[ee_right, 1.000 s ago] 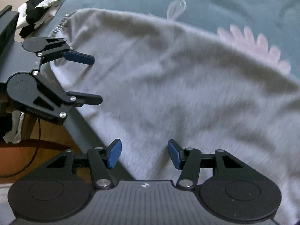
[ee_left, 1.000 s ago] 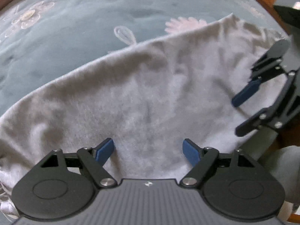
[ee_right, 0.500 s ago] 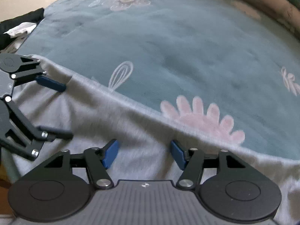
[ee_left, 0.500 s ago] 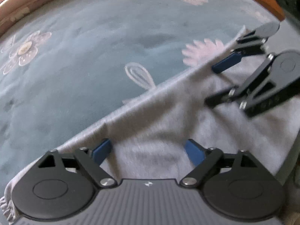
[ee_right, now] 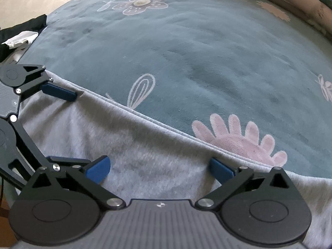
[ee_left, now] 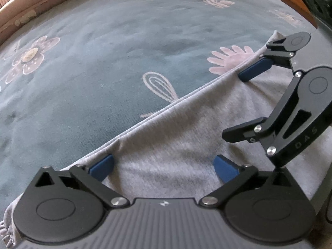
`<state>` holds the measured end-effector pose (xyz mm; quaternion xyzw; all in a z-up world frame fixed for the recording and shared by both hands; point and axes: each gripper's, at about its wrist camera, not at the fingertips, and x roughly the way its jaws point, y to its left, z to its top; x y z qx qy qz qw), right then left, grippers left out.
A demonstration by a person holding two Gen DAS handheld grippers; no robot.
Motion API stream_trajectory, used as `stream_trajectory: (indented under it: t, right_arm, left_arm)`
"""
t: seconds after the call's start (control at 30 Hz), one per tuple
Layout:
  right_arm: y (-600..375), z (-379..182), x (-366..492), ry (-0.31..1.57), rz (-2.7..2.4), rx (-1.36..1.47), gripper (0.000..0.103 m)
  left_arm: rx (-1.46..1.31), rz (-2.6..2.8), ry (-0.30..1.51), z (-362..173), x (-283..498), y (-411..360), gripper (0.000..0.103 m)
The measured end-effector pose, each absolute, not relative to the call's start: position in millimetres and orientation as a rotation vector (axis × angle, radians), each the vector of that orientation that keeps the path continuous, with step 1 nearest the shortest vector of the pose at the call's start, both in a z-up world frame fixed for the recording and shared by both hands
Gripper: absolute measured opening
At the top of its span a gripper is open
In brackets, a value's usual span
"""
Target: Fold clothes
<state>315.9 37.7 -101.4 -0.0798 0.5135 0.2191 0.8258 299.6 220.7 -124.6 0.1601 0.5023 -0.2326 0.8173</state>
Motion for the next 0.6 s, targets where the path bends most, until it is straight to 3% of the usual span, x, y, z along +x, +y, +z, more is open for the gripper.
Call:
stream_trajectory:
  t: [0.33, 0.6]
  right_arm:
    - [31, -92, 317, 1.072, 0.434, -0.13, 0.103]
    - [-43, -65, 313, 1.028, 0.217, -0.138, 0.103]
  left_arm:
    - [0.341, -0.459, 1.02, -110, 292, 222, 0.102]
    - [0.349, -0.497, 1.055, -91, 264, 210, 0.102]
